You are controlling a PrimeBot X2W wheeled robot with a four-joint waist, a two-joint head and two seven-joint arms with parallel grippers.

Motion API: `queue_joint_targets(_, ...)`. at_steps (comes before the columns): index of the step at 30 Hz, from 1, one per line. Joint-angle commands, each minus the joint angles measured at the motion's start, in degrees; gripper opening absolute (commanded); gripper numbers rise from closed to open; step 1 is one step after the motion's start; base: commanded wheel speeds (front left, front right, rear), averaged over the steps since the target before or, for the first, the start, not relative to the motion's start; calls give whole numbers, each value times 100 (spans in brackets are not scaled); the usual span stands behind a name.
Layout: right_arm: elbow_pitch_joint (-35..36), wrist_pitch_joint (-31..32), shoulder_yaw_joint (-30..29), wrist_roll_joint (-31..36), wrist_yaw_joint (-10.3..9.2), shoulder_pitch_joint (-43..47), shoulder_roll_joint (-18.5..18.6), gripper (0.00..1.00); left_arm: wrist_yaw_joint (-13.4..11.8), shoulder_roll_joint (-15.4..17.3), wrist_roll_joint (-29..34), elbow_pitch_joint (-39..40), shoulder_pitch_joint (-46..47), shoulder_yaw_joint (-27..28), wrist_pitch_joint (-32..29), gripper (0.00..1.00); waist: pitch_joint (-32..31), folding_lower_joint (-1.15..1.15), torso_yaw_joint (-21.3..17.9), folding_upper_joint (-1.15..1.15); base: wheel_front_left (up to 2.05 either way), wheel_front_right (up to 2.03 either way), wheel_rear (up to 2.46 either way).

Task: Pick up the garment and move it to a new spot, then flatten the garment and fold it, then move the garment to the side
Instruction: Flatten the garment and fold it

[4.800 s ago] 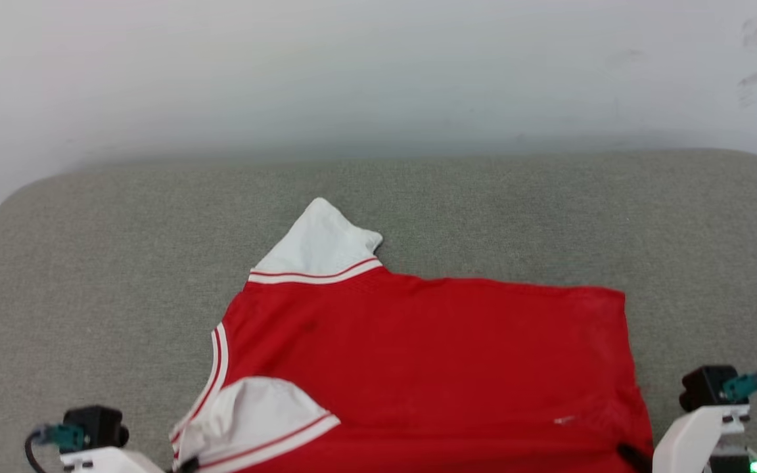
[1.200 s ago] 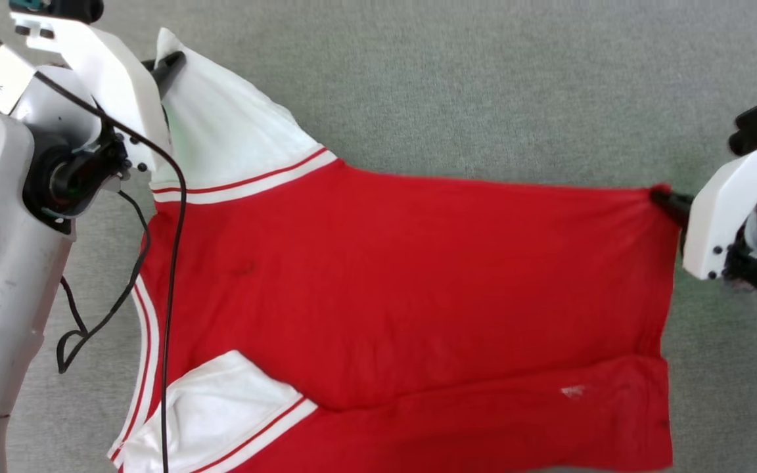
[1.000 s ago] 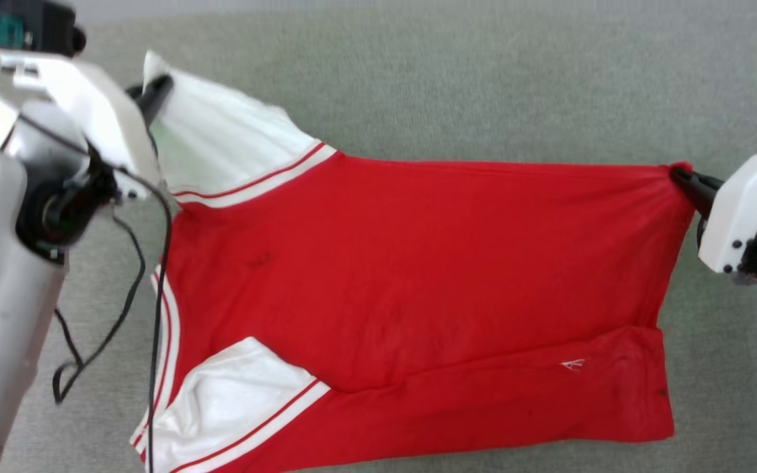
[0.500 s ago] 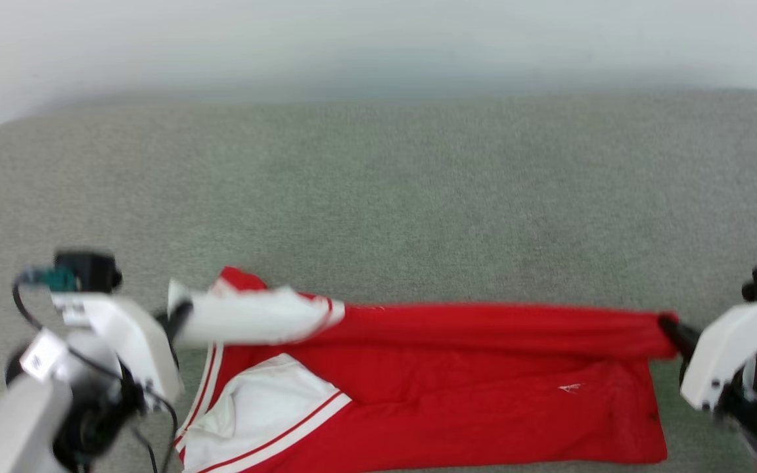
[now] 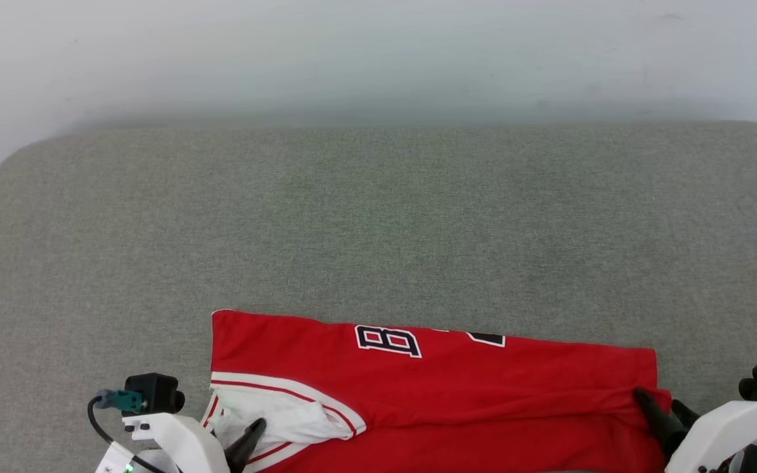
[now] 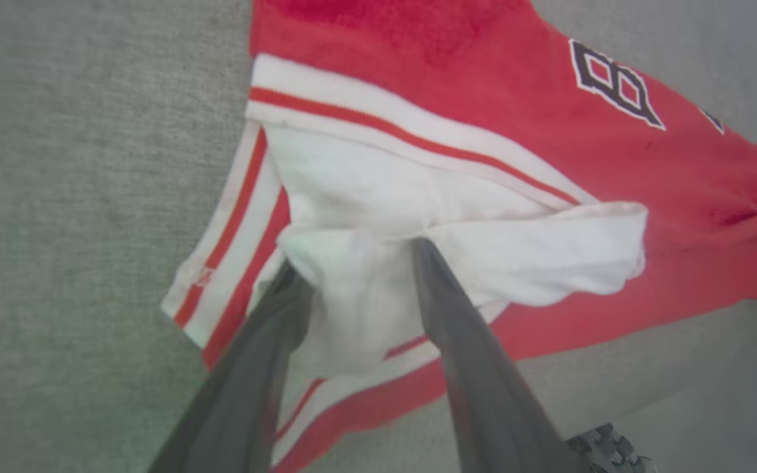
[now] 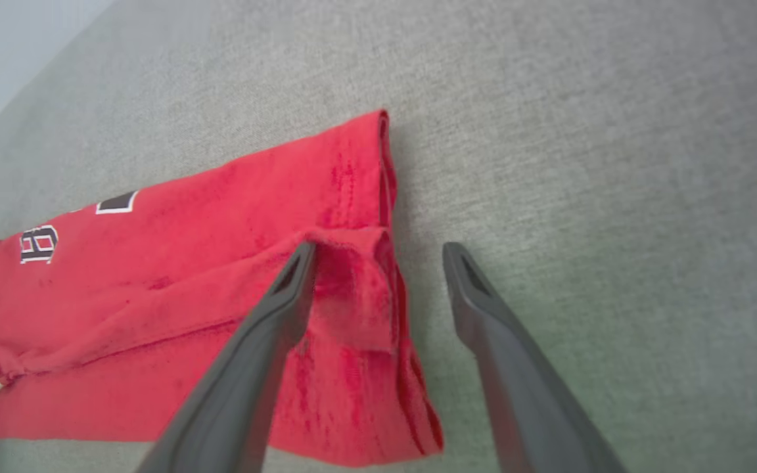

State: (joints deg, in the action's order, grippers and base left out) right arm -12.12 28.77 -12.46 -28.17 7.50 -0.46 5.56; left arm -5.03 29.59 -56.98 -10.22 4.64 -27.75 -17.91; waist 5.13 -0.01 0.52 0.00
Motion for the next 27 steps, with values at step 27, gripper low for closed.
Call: queue_joint_targets(27,1221,1875,-345,819,-4,-17,155,100,-941,-458,2111,1769,329,411,3140,100,253,1,384,0,0,0,0)
